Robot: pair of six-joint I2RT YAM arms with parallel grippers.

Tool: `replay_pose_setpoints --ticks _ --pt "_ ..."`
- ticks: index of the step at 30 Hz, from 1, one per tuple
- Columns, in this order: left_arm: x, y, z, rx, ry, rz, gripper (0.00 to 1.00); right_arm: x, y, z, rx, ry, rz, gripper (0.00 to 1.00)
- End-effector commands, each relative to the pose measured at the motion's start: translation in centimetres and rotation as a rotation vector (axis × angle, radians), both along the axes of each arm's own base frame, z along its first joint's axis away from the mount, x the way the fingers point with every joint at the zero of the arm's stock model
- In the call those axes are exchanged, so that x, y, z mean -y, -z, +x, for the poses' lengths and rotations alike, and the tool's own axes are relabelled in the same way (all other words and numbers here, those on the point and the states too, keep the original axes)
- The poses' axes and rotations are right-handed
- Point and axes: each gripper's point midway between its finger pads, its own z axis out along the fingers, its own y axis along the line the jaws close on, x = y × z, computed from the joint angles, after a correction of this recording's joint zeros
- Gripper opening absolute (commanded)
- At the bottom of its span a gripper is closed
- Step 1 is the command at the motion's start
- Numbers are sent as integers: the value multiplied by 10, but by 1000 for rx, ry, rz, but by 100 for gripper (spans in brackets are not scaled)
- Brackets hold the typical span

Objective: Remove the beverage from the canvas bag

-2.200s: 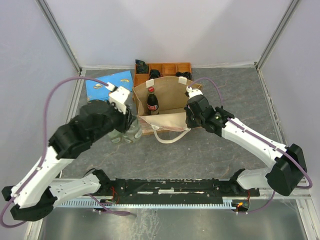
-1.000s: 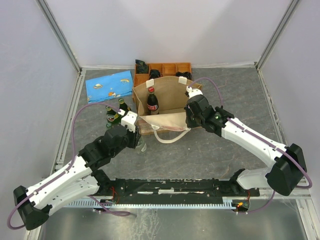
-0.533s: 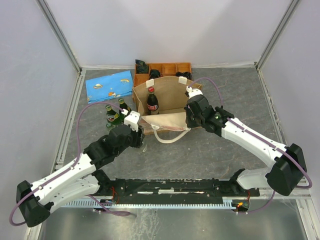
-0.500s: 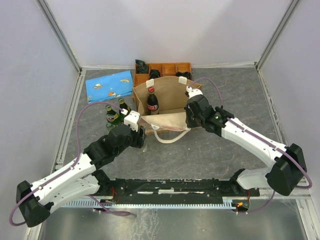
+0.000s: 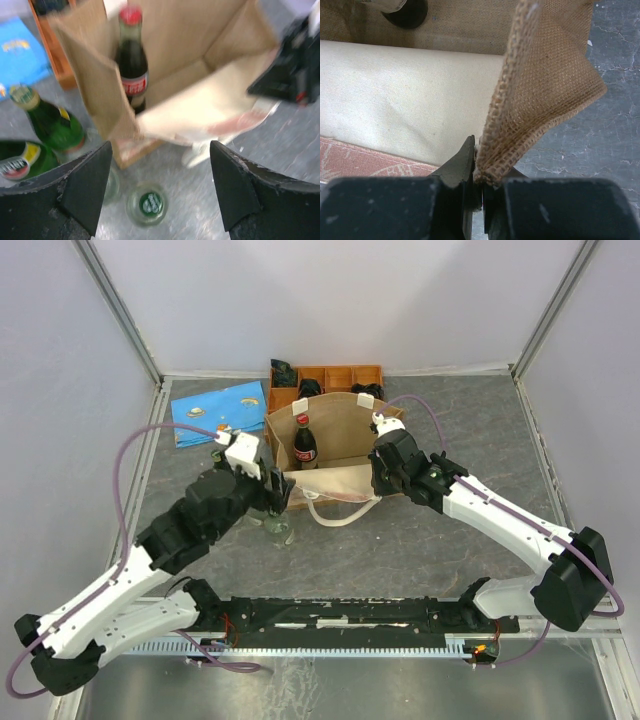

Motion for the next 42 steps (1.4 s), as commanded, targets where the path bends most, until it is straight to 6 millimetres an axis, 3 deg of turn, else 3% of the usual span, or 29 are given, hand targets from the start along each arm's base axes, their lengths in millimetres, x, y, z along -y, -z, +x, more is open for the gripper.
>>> replay_pose_setpoints --ticks 1,5,8,11,16,20,25,31,42 --pt "2 -87 11 171 6 -28 84 -10 -18 8 49 -16 33 13" --pt "16 -127 25 263 50 44 85 -9 -19 9 53 -10 36 13" --pt "41 -136 43 307 98 84 88 -11 -19 10 54 -8 41 13" --pt "70 -133 60 319 147 91 87 -12 -22 12 60 -6 50 13" --pt "98 -113 93 279 146 152 71 -14 -28 12 72 -8 65 13" --pt "94 -104 117 227 52 146 67 -10 -32 9 82 -3 68 13" --pt "76 -89 139 181 -94 155 70 -4 -34 6 94 3 69 13" --pt "60 -57 164 70 -125 89 72 -3 -35 5 98 3 71 13" --pt "64 -18 172 -17 -94 94 72 -3 -34 5 96 4 71 14"
